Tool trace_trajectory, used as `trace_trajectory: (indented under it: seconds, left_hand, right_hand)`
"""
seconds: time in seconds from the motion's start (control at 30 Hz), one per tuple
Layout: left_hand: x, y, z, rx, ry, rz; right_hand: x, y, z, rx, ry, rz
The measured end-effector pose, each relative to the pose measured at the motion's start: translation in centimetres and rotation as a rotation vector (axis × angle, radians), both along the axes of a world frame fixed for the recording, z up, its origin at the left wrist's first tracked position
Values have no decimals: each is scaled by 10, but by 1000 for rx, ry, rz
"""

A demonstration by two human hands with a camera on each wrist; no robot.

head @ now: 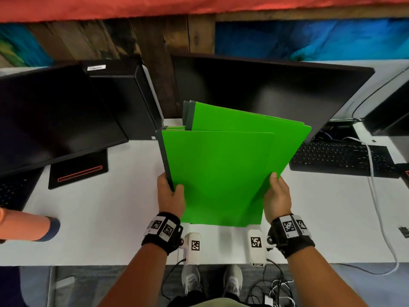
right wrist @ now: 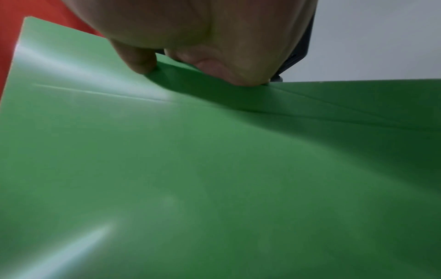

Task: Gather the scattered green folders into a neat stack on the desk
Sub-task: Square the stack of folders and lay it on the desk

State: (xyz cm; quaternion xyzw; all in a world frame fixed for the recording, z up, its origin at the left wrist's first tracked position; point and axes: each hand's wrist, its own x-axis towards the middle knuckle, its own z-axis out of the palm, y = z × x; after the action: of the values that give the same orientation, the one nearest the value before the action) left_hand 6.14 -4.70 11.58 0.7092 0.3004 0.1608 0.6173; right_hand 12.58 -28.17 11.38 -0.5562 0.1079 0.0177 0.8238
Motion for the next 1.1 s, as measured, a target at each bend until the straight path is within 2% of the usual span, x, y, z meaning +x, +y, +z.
trace_trajectory:
  seconds: [0.17, 0.33, 0.53, 0.67, 1.0, 1.1]
  left_hand:
    - [-2, -8, 4, 9, -11, 11]
    - [-4, -10, 10, -15, -123, 38]
    - [-13, -12, -4, 78, 26, -78]
    - [-13, -16, -9, -28, 43, -127]
    - [-8, -5, -2, -111, 163, -253]
    - [-12, 1, 8, -72, 79, -285]
  right_hand:
    - [1, 6, 0, -38, -66, -7]
    - [-1, 10, 11, -151, -234, 56]
    - [-6, 2, -13, -342, -108, 174]
    - [-7, 2, -22, -406, -63, 210]
    - [2, 3, -21, -423, -11, 245]
    - [6, 0, -17, -415, -25, 275]
